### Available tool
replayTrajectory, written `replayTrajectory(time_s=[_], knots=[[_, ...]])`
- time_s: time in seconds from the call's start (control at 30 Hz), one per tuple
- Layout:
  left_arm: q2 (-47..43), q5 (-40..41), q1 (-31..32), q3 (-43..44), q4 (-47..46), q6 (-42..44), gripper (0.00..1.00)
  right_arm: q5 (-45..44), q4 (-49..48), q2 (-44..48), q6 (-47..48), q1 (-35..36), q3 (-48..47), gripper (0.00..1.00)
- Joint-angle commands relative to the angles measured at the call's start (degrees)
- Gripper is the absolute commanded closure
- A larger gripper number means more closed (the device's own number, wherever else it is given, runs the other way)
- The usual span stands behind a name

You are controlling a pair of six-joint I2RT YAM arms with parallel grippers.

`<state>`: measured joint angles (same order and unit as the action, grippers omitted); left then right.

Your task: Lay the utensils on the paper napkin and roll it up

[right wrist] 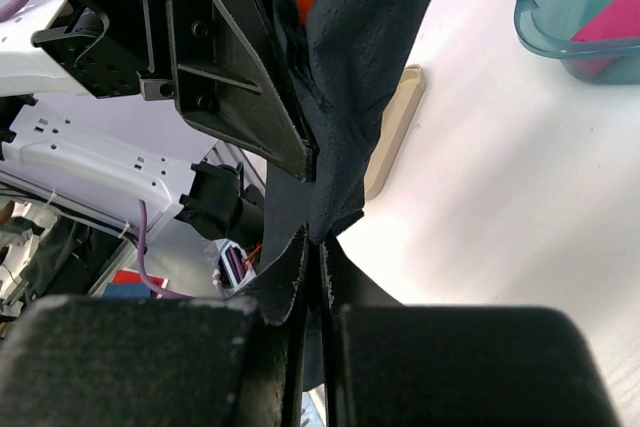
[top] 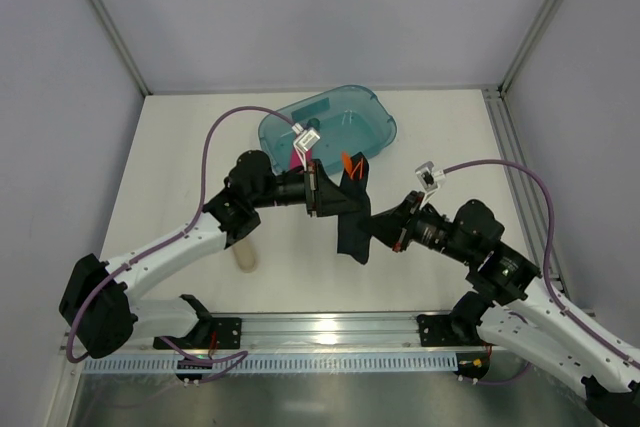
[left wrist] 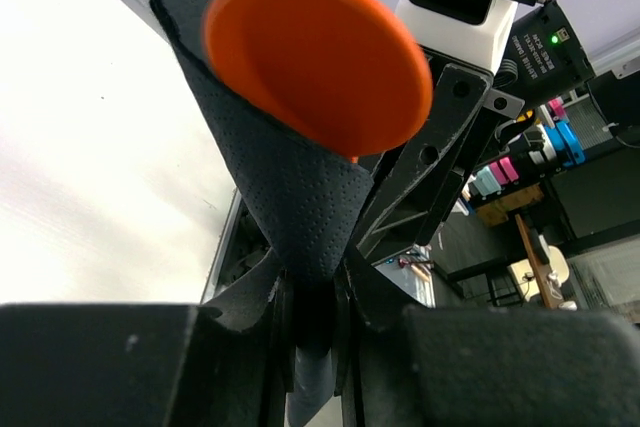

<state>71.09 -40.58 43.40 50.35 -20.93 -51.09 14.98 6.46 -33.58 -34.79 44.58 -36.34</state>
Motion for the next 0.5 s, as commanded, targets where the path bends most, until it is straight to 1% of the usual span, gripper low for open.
replayTrajectory(time_s=[0.0,0.1,0.13,0.17,0.3,0.37,0.4,0.47], knots=[[-1.8,-0.2,0.0,1.1,-5.0,-1.1,0.80,0.8,-2.7,1.1,0.2,0.5,-0.4,0.96],[-1.5,-0.5,0.1,0.8,-5.0,-1.1,0.64,0.7,-2.2,1.4,0.9,0.6,-1.1,0.96],[-1.3,-0.8,0.0,0.8,-5.0,-1.2,0.57,0.7,-2.1,1.4,1.1,0.5,-1.3,0.96],[-0.8,-1.2,0.1,0.7,-5.1,-1.2,0.56,0.7,-2.1,1.4,1.1,0.5,-1.3,0.96],[0.5,-2.0,0.1,1.0,-5.2,-1.3,0.46,1.3,-3.3,1.2,1.1,0.5,-1.1,0.96],[0.6,-2.3,0.2,1.0,-5.4,-1.4,0.44,1.5,-3.3,0.6,1.1,0.5,-1.5,0.96],[0.9,-2.4,0.1,1.0,-5.6,-1.6,0.42,1.5,-3.3,0.6,1.2,0.5,-1.6,0.96],[1.2,-2.6,0.1,0.8,-6.1,-1.6,0.41,1.5,-3.4,0.5,1.3,0.5,-1.8,0.96]])
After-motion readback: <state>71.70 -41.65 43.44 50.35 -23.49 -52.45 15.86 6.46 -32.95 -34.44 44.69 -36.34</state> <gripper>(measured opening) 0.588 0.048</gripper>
